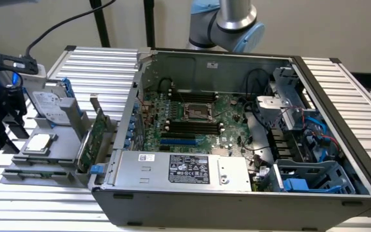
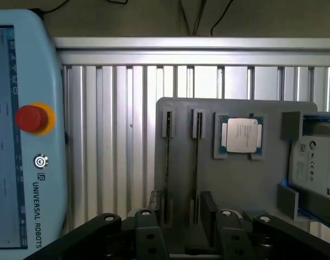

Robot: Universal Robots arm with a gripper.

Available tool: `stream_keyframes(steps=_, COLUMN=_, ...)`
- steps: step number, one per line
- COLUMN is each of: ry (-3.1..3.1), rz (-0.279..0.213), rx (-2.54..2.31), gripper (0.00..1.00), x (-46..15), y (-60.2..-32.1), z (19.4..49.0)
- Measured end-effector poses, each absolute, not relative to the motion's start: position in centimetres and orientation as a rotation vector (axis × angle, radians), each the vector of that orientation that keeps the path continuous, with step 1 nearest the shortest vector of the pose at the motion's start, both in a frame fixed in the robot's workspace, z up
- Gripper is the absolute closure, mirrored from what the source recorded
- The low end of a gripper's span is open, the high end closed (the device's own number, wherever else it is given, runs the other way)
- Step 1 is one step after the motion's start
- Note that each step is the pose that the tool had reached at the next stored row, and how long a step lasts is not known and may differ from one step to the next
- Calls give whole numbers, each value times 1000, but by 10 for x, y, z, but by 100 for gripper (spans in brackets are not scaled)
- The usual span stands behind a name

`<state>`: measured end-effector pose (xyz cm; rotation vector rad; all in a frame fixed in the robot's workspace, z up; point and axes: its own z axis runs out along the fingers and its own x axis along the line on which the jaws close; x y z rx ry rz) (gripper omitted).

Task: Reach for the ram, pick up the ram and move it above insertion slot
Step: 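Pick up the ram and move it above insertion slot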

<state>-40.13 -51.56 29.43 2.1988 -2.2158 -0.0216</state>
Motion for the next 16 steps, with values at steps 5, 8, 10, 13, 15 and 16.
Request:
stream_keyframes(steps=5, ry=-2216, rz=-22, rx=2199, gripper=58, x=-401, y=-516, z=285)
stream_keyframes(steps=8, ry=-2216, rz=-22, rx=2199, gripper=58, x=-401, y=-516, z=280)
stream_keyframes(steps=10, ry=-2216, rz=-22, rx=2199, gripper=58, x=-401, y=-516, z=276)
stream_keyframes(steps=13, ry=-2216, rz=-22, rx=2199, gripper=58, x=-401, y=-516, z=271)
stream_keyframes(steps=15, ry=-2216, rz=-22, rx=2199, gripper=58, x=-401, y=-516, z=267)
stream_keyframes(steps=16, ry=-2216, rz=-22, rx=2199, gripper=58, x=-401, y=-516, z=265)
